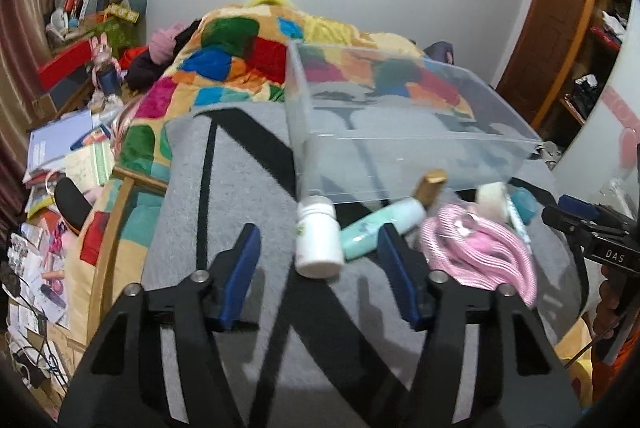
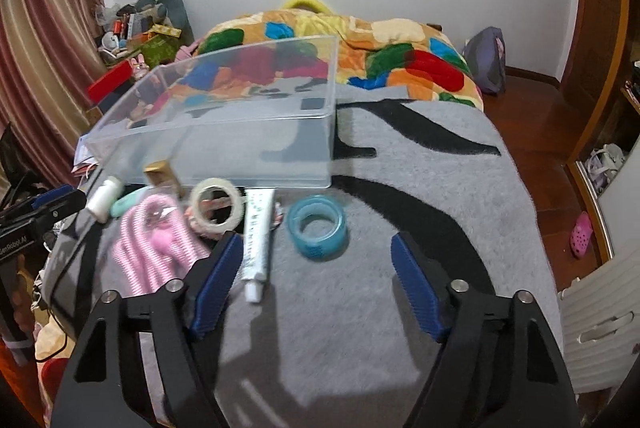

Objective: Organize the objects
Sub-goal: 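Move the left gripper to the white pill bottle while the right gripper moves to the blue tape roll, then grasp and lift the pill bottle with the left gripper while the right gripper lifts the blue tape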

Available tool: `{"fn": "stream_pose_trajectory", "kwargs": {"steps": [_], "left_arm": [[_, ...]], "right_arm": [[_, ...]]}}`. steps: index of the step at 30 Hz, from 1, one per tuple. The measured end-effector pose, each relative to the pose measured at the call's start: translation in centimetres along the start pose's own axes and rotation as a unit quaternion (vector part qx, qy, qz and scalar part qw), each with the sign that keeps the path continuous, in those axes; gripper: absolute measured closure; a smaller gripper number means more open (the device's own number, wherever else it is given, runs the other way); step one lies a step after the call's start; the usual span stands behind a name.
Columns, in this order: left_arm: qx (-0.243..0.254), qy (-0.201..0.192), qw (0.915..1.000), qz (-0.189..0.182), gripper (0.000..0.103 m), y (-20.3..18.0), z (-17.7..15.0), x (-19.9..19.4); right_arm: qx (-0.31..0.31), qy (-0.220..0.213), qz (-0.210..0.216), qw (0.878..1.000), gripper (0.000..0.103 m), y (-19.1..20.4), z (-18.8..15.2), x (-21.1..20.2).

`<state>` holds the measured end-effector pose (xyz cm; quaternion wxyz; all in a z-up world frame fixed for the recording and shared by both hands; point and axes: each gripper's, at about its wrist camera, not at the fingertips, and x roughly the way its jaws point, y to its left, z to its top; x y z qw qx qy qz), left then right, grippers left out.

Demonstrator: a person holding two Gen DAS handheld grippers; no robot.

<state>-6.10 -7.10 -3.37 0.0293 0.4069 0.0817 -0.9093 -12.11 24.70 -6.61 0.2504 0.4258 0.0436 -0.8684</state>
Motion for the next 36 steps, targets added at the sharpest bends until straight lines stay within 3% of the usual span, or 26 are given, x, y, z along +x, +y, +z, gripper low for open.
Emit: {"fn": "stream_pose_trajectory", "kwargs": {"steps": [6,8,9,19,29,36], "left_arm": [[-0.019,0.029,0.9993,-0.011,0.065,1.1,0.0,2.7],[-0.021,0.035,0.9991,-0.016,0.074,1.1,-0.1,3.2],[-0.022,0.035,0.999,-0.016,0.074,1.0,-0.1,3.4],[-0.025,-0.003,0.9994,-0.023,0.074,1.1,-0.4,-0.4],[0.007,-0.076,0.9965,-0.035,0.074,-0.5,5.0,-4.4],[0.031,-0.05,0.9972,-0.047,0.074,-2.3,8.6,-1.8]], "right_arm": [[-0.002,0.032,0.001,0.999,0.049,-0.1,0.7,2.9],[0.002,0.041,0.007,0.999,0.065,-0.3,0.8,3.6],[0.004,0.041,0.009,0.999,0.067,-0.4,0.7,3.7],[0.02,0.01,0.018,1.0,0.067,-1.0,0.5,0.5],[-0.005,-0.069,0.028,0.997,0.067,1.4,5.6,-3.6],[-0.027,-0.039,0.031,0.998,0.067,3.5,9.3,-0.8]]}}
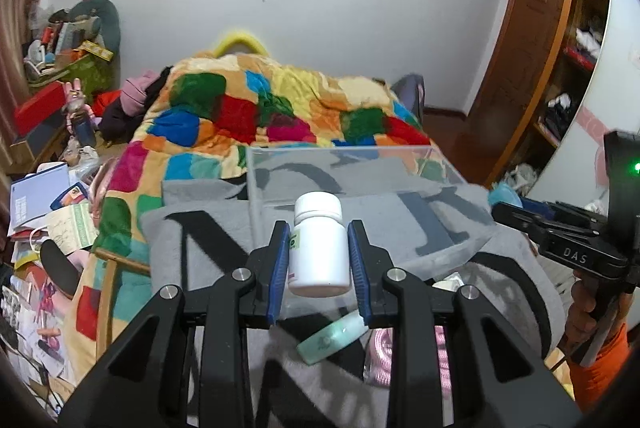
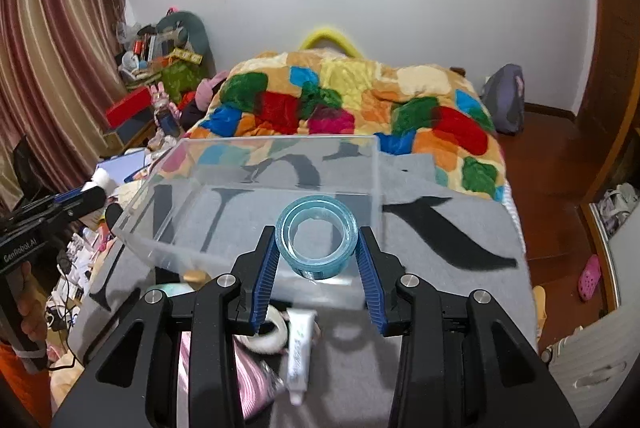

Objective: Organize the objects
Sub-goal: 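Grasp and lift the pill bottle with the left gripper while the right gripper lifts the blue tape, then lower both held items into the clear box and open both grippers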

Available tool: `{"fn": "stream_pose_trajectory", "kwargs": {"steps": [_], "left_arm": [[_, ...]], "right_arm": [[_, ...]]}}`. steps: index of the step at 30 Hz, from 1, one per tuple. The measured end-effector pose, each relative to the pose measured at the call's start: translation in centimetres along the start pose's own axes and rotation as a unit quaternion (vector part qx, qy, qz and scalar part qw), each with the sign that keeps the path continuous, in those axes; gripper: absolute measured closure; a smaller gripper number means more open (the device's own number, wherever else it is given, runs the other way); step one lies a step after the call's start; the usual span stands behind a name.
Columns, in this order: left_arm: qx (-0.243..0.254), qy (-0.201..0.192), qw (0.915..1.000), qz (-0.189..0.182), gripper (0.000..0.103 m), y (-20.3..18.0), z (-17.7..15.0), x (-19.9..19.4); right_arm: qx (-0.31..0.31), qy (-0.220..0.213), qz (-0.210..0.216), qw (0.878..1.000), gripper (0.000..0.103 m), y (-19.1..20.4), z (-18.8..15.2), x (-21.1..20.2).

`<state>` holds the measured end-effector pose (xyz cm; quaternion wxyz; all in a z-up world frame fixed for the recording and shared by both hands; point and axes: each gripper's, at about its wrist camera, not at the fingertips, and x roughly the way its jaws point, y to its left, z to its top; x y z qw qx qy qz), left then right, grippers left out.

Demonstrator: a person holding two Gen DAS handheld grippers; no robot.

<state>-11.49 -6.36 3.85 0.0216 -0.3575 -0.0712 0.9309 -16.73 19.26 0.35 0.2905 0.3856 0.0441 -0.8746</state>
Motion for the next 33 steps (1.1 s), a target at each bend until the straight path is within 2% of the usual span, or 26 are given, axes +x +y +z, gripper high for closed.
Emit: {"fn": "stream_pose_trajectory", "kwargs": {"steps": [6,13,18,20,24,27,32,33], "left_arm": [[0.022,0.061,0.9979,0.004,0.074,-1.1,0.6,5.1],[0.015,0.098,0.9951,0.001,0.074,-1.2,0.1,7.9],[0.011,0.1,0.9948,-0.009,0.074,-0.9,-0.1,7.7],[0.015,0.097,0.9952,-0.007,0.074,-0.9,0.0,7.2],[0.018,0.081,0.9965,-0.002,0.07,-1.0,0.5,5.9],[0.019,0.065,0.9977,0.003,0.061,-1.1,0.7,4.5],[0.018,0.031,0.9993,0.003,0.036,-1.3,0.6,1.4],[0.019,0.027,0.9994,0.004,0.034,-1.4,0.4,1.1]], "right_arm": [[-0.004,0.052,0.011,0.999,0.067,0.3,1.0,4.0],[-0.016,0.089,0.005,0.996,0.067,1.1,1.1,6.9],[-0.026,0.101,0.004,0.994,0.066,1.9,0.9,7.3],[-0.028,0.102,0.005,0.994,0.062,2.0,0.8,7.0],[-0.028,0.084,0.012,0.996,0.058,2.0,0.9,5.4],[-0.035,0.066,0.008,0.997,0.057,2.2,1.0,3.7],[-0.043,0.038,0.009,0.998,0.055,2.4,0.6,0.9],[-0.044,0.034,0.009,0.998,0.053,2.4,0.3,0.5]]}}
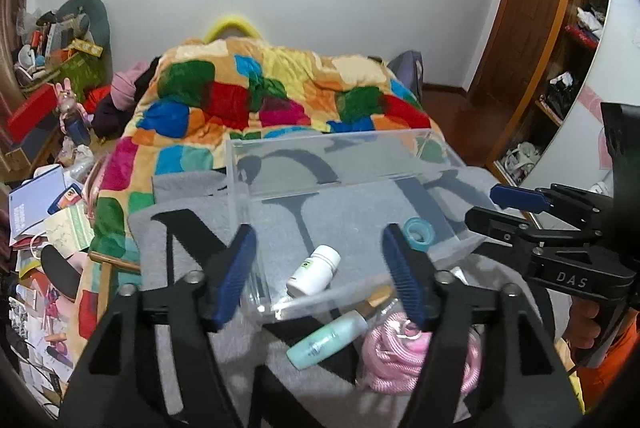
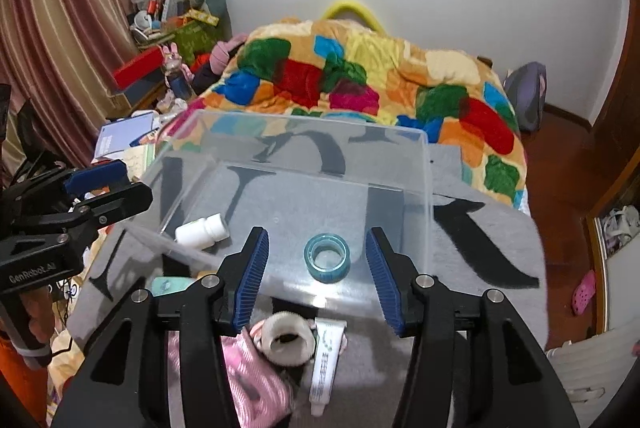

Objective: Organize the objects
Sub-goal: 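Lower both held items into the clear box and open both grippers, then grasp the bagged pink rope with the left gripper while the right gripper grasps the white tube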

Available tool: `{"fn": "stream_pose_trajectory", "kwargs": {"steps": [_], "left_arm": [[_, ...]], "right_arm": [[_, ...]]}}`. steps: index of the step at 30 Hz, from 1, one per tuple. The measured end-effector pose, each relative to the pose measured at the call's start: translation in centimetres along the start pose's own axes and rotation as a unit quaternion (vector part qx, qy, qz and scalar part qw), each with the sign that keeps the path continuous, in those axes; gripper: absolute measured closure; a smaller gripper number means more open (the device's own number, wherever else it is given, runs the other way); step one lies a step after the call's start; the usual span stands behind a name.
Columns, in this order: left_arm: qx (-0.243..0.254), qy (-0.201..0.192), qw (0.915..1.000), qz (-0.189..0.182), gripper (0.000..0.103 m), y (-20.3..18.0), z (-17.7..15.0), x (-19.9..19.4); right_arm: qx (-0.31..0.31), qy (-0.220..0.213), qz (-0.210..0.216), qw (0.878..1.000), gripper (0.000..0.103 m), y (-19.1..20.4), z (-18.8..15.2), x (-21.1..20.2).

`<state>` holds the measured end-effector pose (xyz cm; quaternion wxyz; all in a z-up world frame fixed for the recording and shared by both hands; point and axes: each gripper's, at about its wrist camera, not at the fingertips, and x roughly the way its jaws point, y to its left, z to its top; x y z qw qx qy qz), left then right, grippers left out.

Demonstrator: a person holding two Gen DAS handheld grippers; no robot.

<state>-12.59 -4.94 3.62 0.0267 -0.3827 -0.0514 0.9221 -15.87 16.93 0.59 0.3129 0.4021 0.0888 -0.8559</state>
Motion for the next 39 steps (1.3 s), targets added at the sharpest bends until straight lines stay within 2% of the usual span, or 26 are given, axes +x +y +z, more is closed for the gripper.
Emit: {"fn": "stream_pose_trajectory", "kwargs": {"steps": [5,10,15,17,20,24,29,34,39], "left_arm": [[0.013,-0.005,0.9999,0.007,0.019,-0.6,-2.5,-1.5],[0.02,0.022,0.9995,0.005,0.018,-0.9,-5.4,-1.4],[0.02,0.051,0.9985,0.005,0.014,-1.1,-8.3,-0.9],[0.011,0.064,0.9979,0.003,0.009,-1.0,-9.3,-0.7],[-0.001,0.076,0.9971,-0.001,0.008,-1.0,-10.2,-0.5],[-0.009,0.079,0.9968,-0.002,0.005,-1.4,-10.4,-0.5],[-0.021,0.088,0.9957,-0.019,0.004,-2.8,-9.8,0.4],[-0.003,0.099,0.995,-0.007,0.003,-4.6,-10.3,2.3],[0.008,0.128,0.9917,0.009,0.003,-5.6,-11.4,5.2]], "right_arm": [[-0.016,-0.006,-0.01,1.0,0.05,0.2,-2.9,-1.5],[-0.055,0.023,-0.044,0.997,0.047,0.9,-7.0,-0.1],[-0.085,0.049,-0.066,0.993,0.047,2.0,-9.2,1.7],[-0.084,0.05,-0.053,0.994,0.047,2.3,-9.7,1.6],[-0.081,0.048,-0.01,0.996,0.047,3.5,-10.5,1.2],[-0.091,0.044,0.011,0.995,0.045,5.0,-11.5,1.0],[-0.059,0.033,0.013,0.998,0.045,3.3,-12.1,-0.2],[-0.015,0.041,-0.024,0.999,0.045,-0.1,-11.7,0.0],[0.009,0.057,-0.018,0.998,0.045,-1.1,-10.5,1.9]]}}
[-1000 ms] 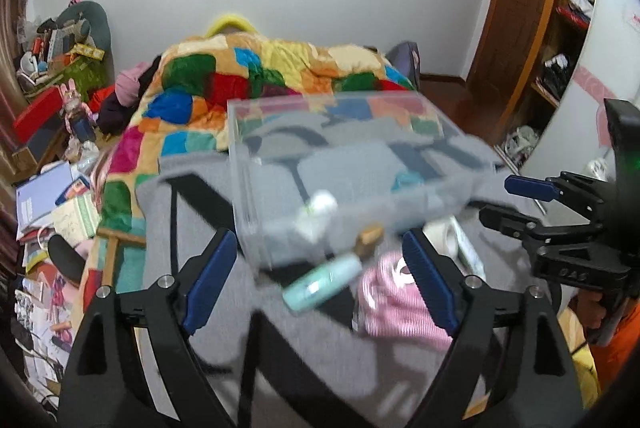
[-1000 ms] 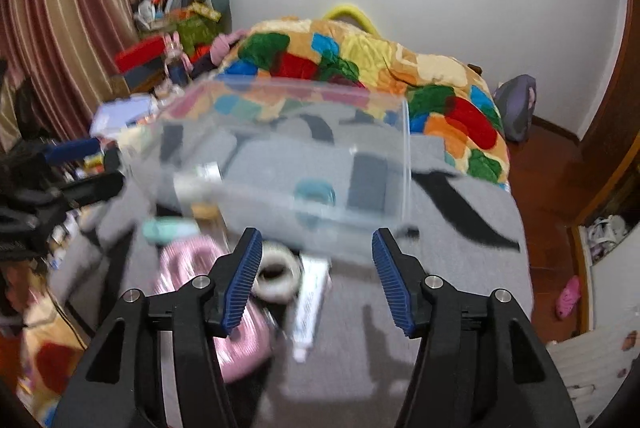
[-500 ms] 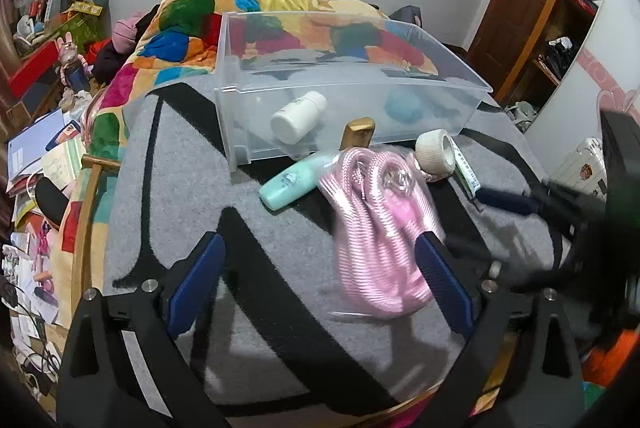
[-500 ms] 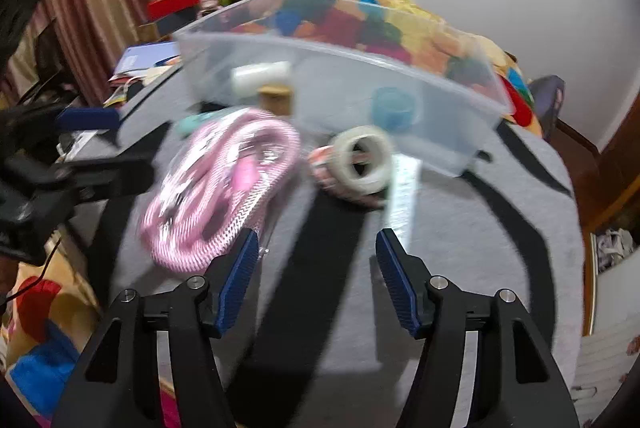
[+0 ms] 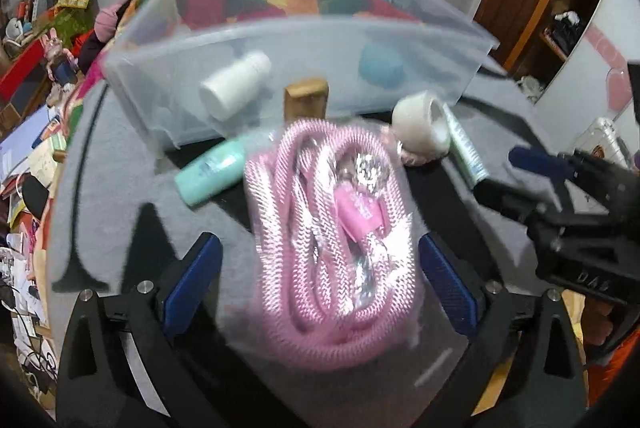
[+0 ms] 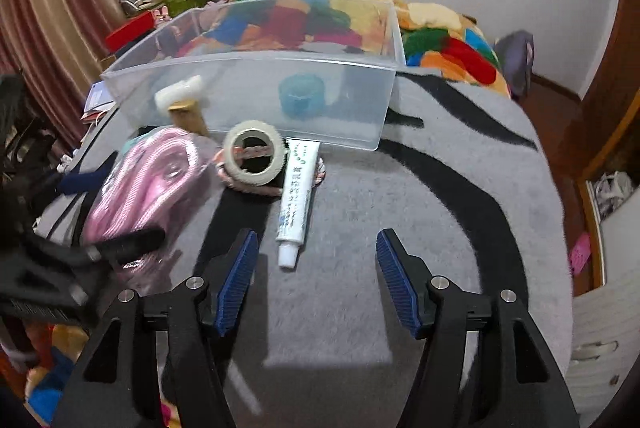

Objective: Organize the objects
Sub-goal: 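Grasp the bagged pink rope with the left gripper while the right gripper grasps the white tube, then carry the pink rope bag and white tube over the clear box with both grippers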

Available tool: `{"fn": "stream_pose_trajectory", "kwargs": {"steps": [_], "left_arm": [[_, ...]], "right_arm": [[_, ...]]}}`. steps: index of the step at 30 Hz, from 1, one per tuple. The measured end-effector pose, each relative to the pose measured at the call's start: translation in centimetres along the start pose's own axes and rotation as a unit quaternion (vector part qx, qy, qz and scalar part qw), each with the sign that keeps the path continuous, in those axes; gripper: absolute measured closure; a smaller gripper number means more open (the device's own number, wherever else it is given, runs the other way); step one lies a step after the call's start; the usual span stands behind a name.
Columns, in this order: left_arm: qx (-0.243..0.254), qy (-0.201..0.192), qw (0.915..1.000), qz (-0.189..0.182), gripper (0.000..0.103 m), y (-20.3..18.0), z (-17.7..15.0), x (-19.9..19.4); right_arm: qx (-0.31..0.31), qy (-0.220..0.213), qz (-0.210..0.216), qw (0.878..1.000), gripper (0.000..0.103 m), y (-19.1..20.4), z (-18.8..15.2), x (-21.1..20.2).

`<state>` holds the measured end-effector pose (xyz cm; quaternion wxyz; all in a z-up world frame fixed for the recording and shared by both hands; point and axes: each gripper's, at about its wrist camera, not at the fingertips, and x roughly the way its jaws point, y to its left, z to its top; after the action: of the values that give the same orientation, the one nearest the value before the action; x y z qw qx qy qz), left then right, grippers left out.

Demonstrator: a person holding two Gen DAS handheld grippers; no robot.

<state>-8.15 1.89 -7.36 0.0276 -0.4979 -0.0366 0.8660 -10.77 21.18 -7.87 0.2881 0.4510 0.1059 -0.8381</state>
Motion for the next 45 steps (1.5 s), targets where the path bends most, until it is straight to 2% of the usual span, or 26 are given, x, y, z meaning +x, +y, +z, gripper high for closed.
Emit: {"fn": "stream_pose_trajectory", "kwargs": {"steps": [2,4,6,8,10,18,25,35,38,45], "left_arm": [[0.009,-0.017,0.9997,0.015,0.003,-0.2,0.1,0.1],[0.001,-0.024,0.9997,0.006,0.004,0.0,0.1,0.1],[-0.008,-0.037,0.9993,-0.002,0.014,0.3,0.1,0.0],[-0.004,-0.046,0.9989,-0.005,0.031,0.5,0.0,-0.2],[-0.002,-0.053,0.9985,-0.015,0.04,0.4,-0.3,-0.5],[0.003,-0.065,0.9972,-0.038,0.047,0.6,-1.9,-2.0],[0.001,-0.1,0.9939,-0.045,0.049,1.2,-1.7,-4.9],[-0.01,-0.166,0.9844,-0.058,0.049,2.9,2.6,-9.3],[-0.008,-0.181,0.9823,-0.05,0.049,3.2,4.1,-9.8],[-0.013,-0.182,0.9822,-0.043,0.049,4.6,7.9,-9.1]], "right_arm": [[-0.001,0.003,0.002,1.0,0.055,0.1,0.5,0.7],[0.0,0.004,0.001,1.0,0.064,0.2,0.6,1.1],[0.003,0.001,-0.002,1.0,0.072,0.4,0.7,1.3],[0.01,-0.002,0.002,1.0,0.083,0.2,0.6,1.3],[0.016,-0.003,0.006,1.0,0.088,-0.1,0.3,1.0],[0.027,-0.02,0.017,0.999,0.088,-0.4,-1.5,-1.4],[0.032,-0.055,0.021,0.998,0.088,-0.7,-0.5,-4.1],[0.023,-0.114,0.012,0.993,0.088,-0.2,3.4,-7.1],[0.018,-0.127,0.007,0.992,0.088,0.2,4.7,-7.5],[0.01,-0.131,0.009,0.991,0.088,1.3,8.4,-6.0]]}}
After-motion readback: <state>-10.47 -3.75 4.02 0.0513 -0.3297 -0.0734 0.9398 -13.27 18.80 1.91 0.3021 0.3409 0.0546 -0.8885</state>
